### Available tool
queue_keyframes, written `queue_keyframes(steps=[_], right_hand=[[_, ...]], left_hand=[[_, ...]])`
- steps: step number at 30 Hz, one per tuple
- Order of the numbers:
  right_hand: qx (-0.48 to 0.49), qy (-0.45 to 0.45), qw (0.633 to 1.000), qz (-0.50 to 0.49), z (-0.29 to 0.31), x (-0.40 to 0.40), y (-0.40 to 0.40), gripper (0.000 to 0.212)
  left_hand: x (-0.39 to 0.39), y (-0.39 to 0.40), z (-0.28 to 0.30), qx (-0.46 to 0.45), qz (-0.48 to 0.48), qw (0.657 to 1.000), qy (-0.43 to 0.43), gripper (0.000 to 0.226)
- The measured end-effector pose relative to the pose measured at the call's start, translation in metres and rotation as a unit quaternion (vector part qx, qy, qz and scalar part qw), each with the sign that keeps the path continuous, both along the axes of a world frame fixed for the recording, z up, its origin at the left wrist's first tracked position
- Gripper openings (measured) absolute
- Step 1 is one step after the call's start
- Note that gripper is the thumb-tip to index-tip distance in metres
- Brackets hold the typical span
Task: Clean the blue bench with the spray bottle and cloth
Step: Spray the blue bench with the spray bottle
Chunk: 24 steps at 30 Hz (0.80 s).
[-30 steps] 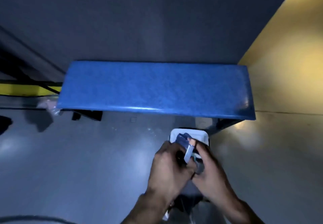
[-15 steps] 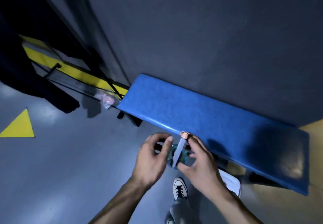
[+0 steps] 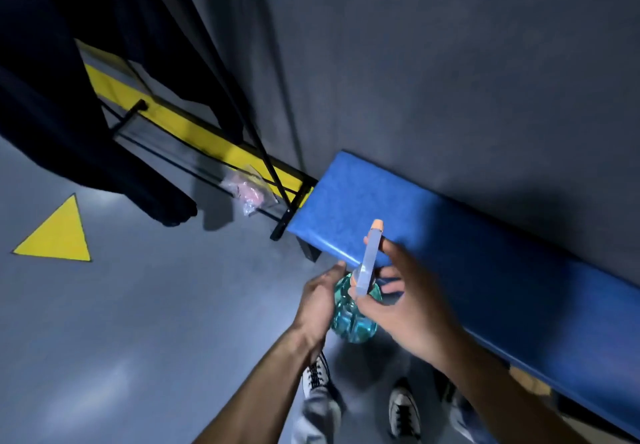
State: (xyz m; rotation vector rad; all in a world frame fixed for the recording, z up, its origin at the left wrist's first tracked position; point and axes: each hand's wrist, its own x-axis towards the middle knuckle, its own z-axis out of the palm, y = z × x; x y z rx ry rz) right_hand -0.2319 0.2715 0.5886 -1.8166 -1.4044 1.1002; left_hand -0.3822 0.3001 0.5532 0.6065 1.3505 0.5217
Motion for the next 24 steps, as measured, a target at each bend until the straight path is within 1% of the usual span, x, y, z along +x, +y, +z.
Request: queue_keyframes(steps=[3, 4, 6, 7, 10, 13, 14, 16, 17, 20, 22, 24], right_hand=[[-0.014, 0.013, 0.999, -0.027, -0.032, -0.028, 0.041, 0.068], [-0.017, 0.012, 0.999, -0.042, -0.044, -0.036, 0.054, 0.06], [-0.038, -0.01, 0.997, -0.063, -0.065, -0.05, 0.079, 0.041], [-0.053, -0.029, 0.996, -0.073, -0.076, -0.055, 0.09, 0.037], [-0.124, -0.048, 0.986, -0.098, -0.1, -0.068, 0.117, 0.045], [-0.18, -0.051, 0.976, -0.107, -0.123, -0.076, 0.132, 0.038], [-0.194, -0.051, 0.974, -0.109, -0.13, -0.078, 0.134, 0.036], [-0.213, -0.049, 0.97, -0.109, -0.141, -0.081, 0.134, 0.035], [-0.221, -0.049, 0.968, -0.108, -0.145, -0.082, 0.133, 0.035], [-0.23, -0.046, 0.965, -0.118, -0.151, -0.084, 0.13, 0.037], [-0.229, -0.044, 0.964, -0.13, -0.152, -0.087, 0.129, 0.042], [-0.232, -0.048, 0.962, -0.14, -0.154, -0.088, 0.127, 0.045]], left_hand=[[-0.009, 0.033, -0.022, -0.045, 0.014, 0.999, 0.015, 0.045], [-0.012, 0.041, -0.032, -0.057, 0.021, 0.998, 0.02, 0.044], [-0.013, 0.054, -0.048, -0.085, 0.048, 0.995, 0.023, 0.051], [-0.012, 0.06, -0.059, -0.096, 0.064, 0.993, 0.019, 0.055], [-0.011, 0.071, -0.098, -0.16, 0.119, 0.98, 0.022, 0.063], [-0.01, 0.076, -0.137, -0.227, 0.165, 0.96, 0.005, 0.071], [-0.01, 0.076, -0.147, -0.242, 0.177, 0.954, 0.0, 0.071], [-0.012, 0.074, -0.16, -0.251, 0.195, 0.948, 0.006, 0.06], [-0.015, 0.072, -0.168, -0.25, 0.194, 0.948, 0.015, 0.063], [-0.028, 0.065, -0.192, -0.254, 0.142, 0.956, 0.047, 0.076], [-0.032, 0.062, -0.202, -0.253, 0.134, 0.957, 0.041, 0.079], [-0.029, 0.062, -0.192, -0.253, 0.122, 0.958, 0.051, 0.076]])
